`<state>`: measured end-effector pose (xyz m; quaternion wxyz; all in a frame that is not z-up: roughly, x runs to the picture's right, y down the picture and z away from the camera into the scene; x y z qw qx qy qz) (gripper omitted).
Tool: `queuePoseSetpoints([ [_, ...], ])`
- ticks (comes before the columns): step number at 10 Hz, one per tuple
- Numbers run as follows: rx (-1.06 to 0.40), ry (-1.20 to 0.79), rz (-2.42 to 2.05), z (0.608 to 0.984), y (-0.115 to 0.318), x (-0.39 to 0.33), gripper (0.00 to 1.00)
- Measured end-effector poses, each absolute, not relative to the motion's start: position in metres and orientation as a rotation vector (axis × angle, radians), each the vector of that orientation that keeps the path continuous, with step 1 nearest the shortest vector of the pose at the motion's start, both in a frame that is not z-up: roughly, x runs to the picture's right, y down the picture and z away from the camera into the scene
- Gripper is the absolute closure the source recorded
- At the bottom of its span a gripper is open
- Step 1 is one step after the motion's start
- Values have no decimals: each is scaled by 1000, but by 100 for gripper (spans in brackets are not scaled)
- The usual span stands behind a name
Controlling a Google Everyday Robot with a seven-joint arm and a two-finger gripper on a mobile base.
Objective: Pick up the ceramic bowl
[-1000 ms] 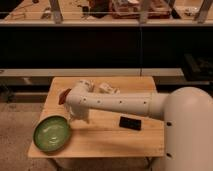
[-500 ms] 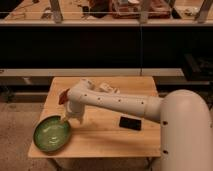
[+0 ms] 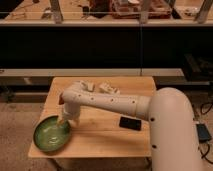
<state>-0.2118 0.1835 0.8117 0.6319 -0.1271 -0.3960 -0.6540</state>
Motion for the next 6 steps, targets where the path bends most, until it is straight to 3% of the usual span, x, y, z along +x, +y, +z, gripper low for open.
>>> queuePoseSetpoints([
  [6, -311, -952, -1482, 823, 197, -214, 38],
])
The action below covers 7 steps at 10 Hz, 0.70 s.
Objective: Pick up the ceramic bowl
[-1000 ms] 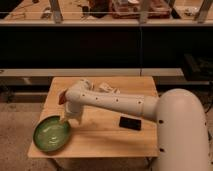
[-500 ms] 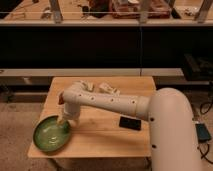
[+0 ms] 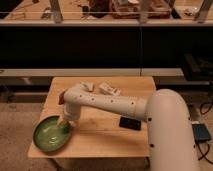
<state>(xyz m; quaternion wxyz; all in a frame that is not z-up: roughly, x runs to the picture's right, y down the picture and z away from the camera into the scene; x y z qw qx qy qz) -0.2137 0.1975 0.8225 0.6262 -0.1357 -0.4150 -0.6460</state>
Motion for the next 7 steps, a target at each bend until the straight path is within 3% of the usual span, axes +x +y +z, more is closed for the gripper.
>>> queuePoseSetpoints([
  [2, -317, -962, -1475, 824, 201, -213, 38],
  [3, -318, -970, -1471, 826, 203, -213, 43],
  [7, -320, -992, -1459, 830, 207, -212, 78],
])
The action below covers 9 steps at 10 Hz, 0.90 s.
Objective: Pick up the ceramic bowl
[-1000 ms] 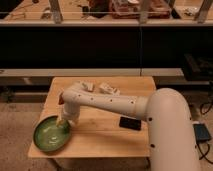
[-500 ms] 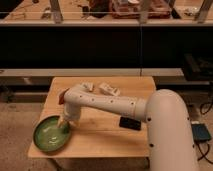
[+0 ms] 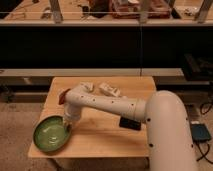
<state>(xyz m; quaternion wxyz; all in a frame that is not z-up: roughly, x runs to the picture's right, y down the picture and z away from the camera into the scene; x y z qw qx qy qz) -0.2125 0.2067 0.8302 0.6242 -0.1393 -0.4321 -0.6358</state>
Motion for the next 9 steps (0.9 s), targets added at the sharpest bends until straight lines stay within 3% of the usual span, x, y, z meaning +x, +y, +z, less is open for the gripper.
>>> queuePoseSetpoints([
  [9, -309, -949, -1455, 820, 196, -189, 81],
])
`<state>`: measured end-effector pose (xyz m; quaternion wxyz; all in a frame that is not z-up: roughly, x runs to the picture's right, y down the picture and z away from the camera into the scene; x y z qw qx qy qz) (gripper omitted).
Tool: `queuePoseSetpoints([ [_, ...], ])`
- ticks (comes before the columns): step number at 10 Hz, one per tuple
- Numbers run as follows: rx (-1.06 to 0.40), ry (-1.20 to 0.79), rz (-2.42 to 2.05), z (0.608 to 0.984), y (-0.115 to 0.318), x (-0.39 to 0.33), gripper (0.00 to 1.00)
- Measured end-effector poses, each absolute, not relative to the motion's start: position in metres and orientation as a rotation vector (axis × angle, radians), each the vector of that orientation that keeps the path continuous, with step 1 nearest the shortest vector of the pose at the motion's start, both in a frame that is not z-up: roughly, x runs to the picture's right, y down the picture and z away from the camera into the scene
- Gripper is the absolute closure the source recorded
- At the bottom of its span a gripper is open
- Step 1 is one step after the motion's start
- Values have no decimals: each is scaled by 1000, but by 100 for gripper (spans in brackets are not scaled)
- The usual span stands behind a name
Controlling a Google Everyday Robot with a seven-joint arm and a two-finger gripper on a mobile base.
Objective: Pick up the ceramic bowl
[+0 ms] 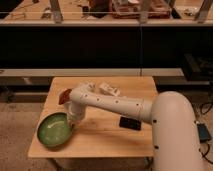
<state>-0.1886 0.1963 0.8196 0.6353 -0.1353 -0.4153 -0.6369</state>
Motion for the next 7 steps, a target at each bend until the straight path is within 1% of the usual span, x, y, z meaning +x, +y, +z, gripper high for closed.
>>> queuePoseSetpoints([
  [2, -275, -930, -1448, 801, 183, -171, 81],
  [3, -255, -920, -1446, 786, 172, -160, 81],
  [4, -225, -913, -1452, 759, 151, -145, 81],
  [7, -171, -892, -1471, 721, 121, -138, 81],
])
